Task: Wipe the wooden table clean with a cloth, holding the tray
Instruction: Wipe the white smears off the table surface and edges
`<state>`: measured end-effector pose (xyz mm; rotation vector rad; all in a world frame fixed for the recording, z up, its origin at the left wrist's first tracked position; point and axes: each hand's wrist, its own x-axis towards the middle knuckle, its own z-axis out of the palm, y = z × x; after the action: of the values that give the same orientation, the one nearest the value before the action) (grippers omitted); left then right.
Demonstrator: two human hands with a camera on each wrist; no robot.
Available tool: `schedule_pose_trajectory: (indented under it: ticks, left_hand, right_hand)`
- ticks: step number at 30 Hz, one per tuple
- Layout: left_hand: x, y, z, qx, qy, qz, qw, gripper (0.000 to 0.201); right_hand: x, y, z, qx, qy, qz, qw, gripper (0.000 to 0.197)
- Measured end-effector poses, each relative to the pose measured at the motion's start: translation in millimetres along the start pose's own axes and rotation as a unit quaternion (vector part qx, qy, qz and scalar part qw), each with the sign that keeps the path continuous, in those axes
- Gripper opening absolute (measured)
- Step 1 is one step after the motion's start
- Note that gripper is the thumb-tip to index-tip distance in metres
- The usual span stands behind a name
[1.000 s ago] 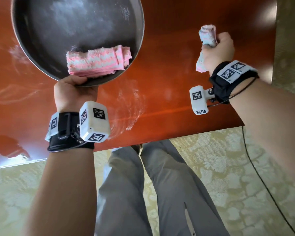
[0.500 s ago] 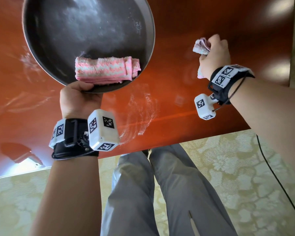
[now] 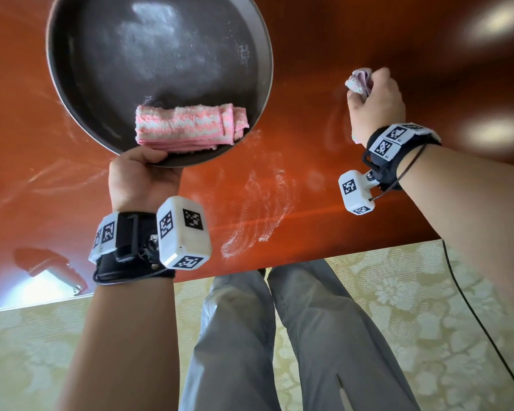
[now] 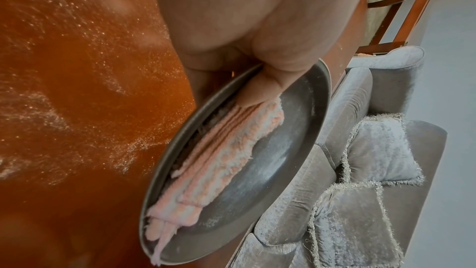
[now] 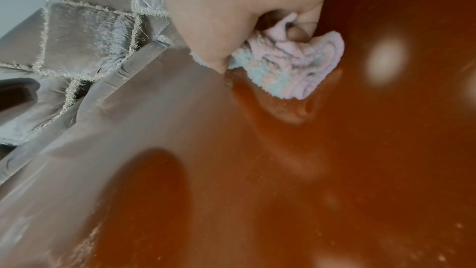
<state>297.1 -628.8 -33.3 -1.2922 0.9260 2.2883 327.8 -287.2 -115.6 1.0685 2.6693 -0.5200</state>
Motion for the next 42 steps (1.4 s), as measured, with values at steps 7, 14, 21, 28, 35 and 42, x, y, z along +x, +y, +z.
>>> schedule_pose_trajectory:
  ticks: [7,14,21,28,35,42]
  left_hand:
    - [5.9,9.0,-5.1,-0.003,-0.005,-0.004,1.0,0.047]
    - [9.3,23.4,-13.6,-0.018,-0.002,0.001,1.0,0.06]
    - [7.2,42.4,-26.6,-0.038,-0.009,0.012,0.999,0.05]
    - [-2.5,49.0,-36.4,-0.05,-0.021,0.024,0.998,0.047]
    - [-18.4,44.2,-38.0,-0.07,-0.021,0.035,0.997,0.051]
    - [-19.8,32.3,-33.3,-0.115,0.009,0.053,0.992,0.055]
  right_hand:
    - [9.4,-24.3,10.8,-0.01,0.011,-0.005,1.0,0.031]
    - [-0.8,-76.0,30.4,-0.017,0.006,-0.106,0.994,0.027]
    - [-63.6,-129.8,67.7,-0.021,-0.069,-0.254,0.964,0.028]
    - [-135.3,-145.8,98.1,-0.049,-0.155,-0.351,0.922,0.033]
    - [-107.0,-138.4,75.3,0.07,-0.158,-0.303,0.937,0.014]
    - [-43.1,-87.4,15.4,0.155,-0.066,-0.123,0.978,0.022]
